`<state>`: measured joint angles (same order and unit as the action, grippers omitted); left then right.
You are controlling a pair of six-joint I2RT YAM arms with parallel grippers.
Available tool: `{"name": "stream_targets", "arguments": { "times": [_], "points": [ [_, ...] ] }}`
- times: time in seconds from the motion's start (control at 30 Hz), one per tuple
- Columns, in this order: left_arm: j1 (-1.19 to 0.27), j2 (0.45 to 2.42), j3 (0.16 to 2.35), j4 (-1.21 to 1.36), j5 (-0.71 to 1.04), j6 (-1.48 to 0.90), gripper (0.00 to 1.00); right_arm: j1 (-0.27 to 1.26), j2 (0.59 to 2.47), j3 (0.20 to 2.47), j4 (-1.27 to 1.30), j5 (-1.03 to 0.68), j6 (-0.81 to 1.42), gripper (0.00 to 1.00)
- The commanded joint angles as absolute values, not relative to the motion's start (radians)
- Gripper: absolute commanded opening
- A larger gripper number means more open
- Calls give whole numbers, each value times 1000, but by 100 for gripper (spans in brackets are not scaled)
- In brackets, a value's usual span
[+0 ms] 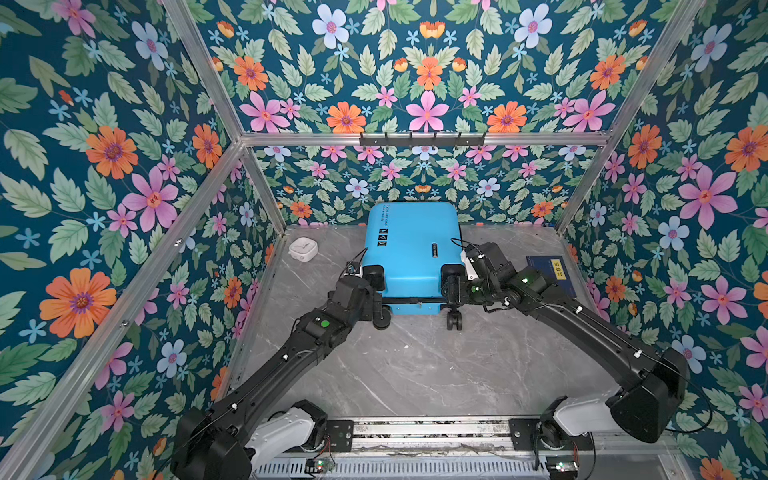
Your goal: Pack the luggage
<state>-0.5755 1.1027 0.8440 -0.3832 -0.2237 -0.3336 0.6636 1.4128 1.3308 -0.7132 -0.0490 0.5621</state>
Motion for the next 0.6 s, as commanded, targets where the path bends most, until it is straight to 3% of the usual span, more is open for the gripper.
{"name": "stream_targets", "arguments": {
  "times": [0.0, 0.27, 0.37, 0.47, 0.57],
  "points": [
    [-574, 1125, 850, -309, -147, -322, 97, 697, 1420, 1327, -698, -17, 590, 82],
    [-566, 1250, 856, -275, -152, -293, 97, 777, 1470, 1289, -629, -23, 649, 75],
    [-559, 1278, 853, -263, -154, -291, 92, 785, 1500, 1284, -617, -18, 655, 72],
    [-555, 1281, 852, -255, -152, -287, 80, 783, 1527, 1295, -625, 7, 647, 72],
    [-555, 1270, 859, -266, -155, -281, 51, 764, 1550, 1311, -634, 32, 624, 72]
  ]
}}
